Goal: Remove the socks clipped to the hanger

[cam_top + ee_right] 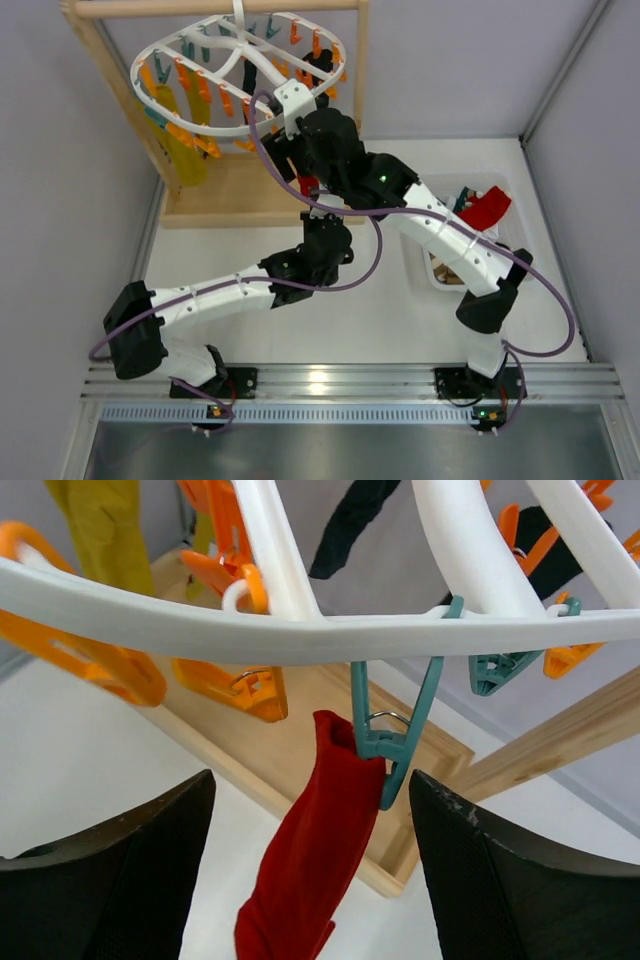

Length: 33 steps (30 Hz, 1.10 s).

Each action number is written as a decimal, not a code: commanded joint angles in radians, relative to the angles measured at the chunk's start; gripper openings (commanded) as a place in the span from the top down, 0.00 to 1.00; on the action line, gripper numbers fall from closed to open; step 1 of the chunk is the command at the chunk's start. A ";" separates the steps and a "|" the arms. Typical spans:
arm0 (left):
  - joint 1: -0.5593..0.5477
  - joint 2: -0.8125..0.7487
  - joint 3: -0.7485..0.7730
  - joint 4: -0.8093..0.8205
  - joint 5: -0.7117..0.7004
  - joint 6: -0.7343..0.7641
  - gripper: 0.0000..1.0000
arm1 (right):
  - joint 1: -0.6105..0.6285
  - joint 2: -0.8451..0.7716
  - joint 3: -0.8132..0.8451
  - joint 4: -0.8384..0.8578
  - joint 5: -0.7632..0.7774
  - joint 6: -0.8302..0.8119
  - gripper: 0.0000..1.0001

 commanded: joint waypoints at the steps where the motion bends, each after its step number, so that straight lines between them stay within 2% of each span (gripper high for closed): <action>1: -0.017 0.009 0.009 0.031 0.008 0.005 1.00 | 0.008 0.006 0.061 0.070 0.122 -0.082 0.27; 13: -0.027 0.031 0.014 0.031 0.035 -0.014 1.00 | 0.003 0.084 0.094 0.156 0.186 -0.133 0.33; 20: -0.030 0.038 0.009 0.032 0.044 -0.027 1.00 | 0.003 0.107 0.092 0.238 0.163 -0.094 0.37; 33: -0.031 0.038 0.002 0.032 0.058 -0.033 1.00 | 0.011 0.107 0.064 0.351 0.217 -0.070 0.40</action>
